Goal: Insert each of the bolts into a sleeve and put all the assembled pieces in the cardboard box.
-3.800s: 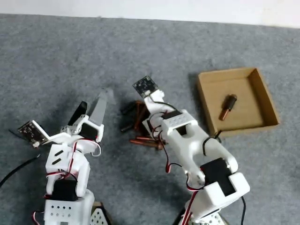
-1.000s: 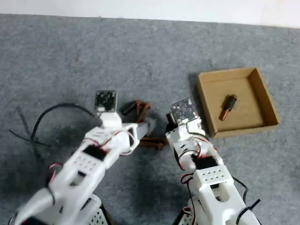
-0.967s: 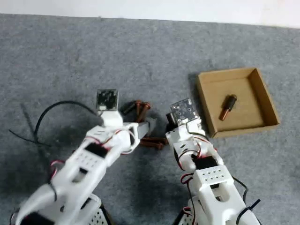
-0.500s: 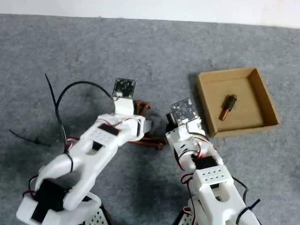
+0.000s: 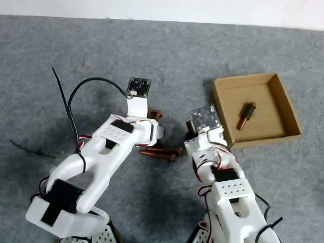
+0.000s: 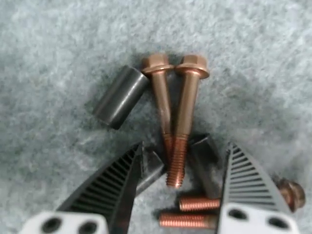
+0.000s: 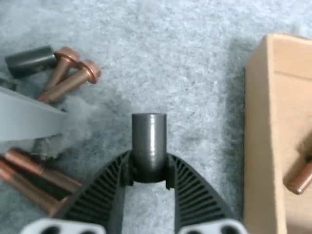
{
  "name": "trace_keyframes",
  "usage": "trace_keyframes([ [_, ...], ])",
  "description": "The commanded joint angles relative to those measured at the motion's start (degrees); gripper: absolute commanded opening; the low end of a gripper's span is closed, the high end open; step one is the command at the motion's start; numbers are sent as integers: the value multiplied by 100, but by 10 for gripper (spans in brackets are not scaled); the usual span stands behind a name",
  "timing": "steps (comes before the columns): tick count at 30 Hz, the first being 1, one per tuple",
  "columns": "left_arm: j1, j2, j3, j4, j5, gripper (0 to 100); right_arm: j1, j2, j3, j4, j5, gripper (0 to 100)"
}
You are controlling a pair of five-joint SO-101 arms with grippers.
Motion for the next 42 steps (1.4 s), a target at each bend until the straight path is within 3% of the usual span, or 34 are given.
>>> trace_keyframes([
  [1, -75, 22, -171, 70, -18, 252, 57, -119, -31, 13, -53, 4],
  [7, -84, 22, -163, 88, -9, 252, 66, -163, 110, 4, -44, 4],
  [15, -136, 66, -611, 976, -35, 256, 286, -163, 136, 4, -44, 4],
  [26, -347, 110, -620, 976, -35, 256, 338, -163, 136, -4, -44, 4],
  [30, -330, 673, -1059, 1011, -18, 255, 338, -163, 136, -4, -44, 4],
  [42, -365, 2053, -2914, 2989, -26, 252, 338, -163, 127, -4, -44, 4],
])
